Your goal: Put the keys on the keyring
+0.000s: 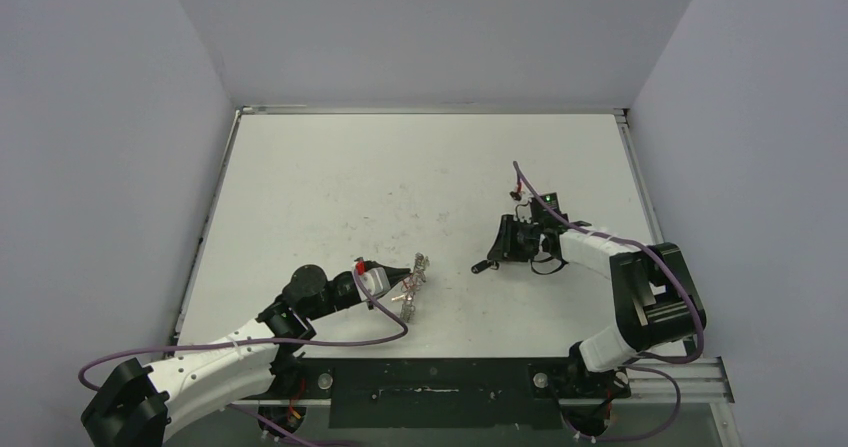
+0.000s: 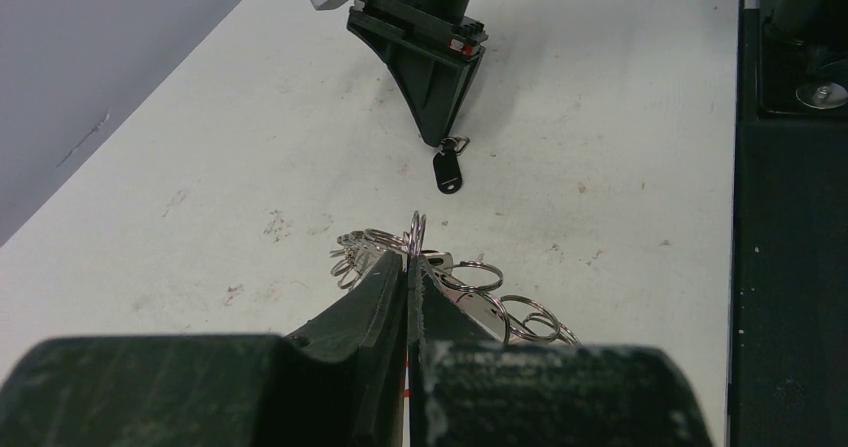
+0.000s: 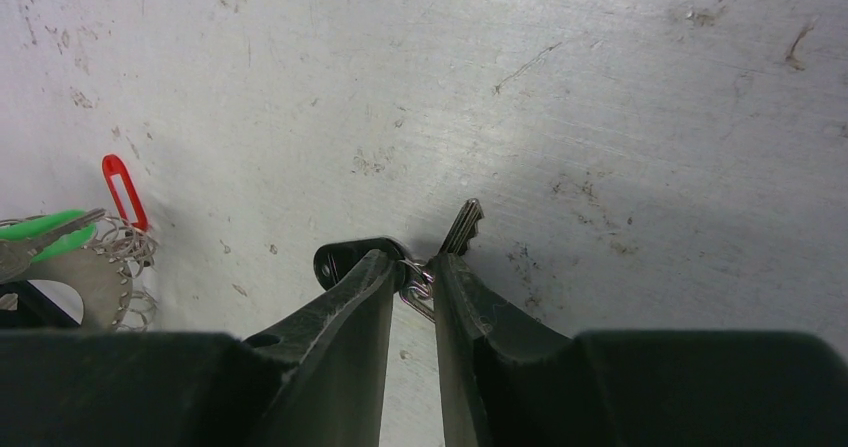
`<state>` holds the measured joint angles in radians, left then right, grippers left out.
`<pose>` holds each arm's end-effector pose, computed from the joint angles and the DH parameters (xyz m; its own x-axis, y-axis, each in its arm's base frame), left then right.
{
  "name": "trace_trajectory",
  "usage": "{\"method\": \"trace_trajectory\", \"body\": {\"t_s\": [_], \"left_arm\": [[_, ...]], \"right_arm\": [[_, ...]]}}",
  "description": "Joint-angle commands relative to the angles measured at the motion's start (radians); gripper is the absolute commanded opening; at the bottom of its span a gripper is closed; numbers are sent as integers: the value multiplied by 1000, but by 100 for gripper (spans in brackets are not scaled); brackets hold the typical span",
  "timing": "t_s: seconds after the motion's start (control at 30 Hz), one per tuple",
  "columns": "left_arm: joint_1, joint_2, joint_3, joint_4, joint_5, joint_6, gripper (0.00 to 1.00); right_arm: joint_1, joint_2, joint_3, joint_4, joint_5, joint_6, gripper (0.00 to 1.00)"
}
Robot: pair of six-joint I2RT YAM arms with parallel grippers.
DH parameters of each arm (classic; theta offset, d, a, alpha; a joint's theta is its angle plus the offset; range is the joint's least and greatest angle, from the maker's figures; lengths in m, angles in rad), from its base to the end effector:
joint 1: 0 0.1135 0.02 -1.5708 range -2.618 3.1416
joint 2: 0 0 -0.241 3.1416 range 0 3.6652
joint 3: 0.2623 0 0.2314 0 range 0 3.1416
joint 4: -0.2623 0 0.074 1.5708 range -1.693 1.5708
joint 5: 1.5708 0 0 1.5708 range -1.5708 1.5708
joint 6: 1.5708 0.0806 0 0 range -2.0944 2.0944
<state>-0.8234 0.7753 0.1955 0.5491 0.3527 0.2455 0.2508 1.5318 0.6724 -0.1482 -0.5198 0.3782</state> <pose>0.1273 -0.1783 0.2053 0.2041 0.1153 -0.9721 0.9004 0.3676 0.2326 0.2602 0.1080 0.1025 -0.9356 0.0911 -0.3411 -0.1365 0.7977 0.5874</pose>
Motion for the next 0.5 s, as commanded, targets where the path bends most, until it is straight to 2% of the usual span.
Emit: {"method": "trace_trajectory", "body": {"t_s": [0.0,0.13,0.47], "left_arm": [[-6,-11,35,63,-4,-4,0],[-6,-12,36,63,-6,-4,0],[-6,-10,36,57,-9,-4,0]], "right_arm": [[12,10,20,18,-12,-9,23],[17,-1,18,10,-21,-9,19],[21,-59,-17,-11,-72,11,18]]}}
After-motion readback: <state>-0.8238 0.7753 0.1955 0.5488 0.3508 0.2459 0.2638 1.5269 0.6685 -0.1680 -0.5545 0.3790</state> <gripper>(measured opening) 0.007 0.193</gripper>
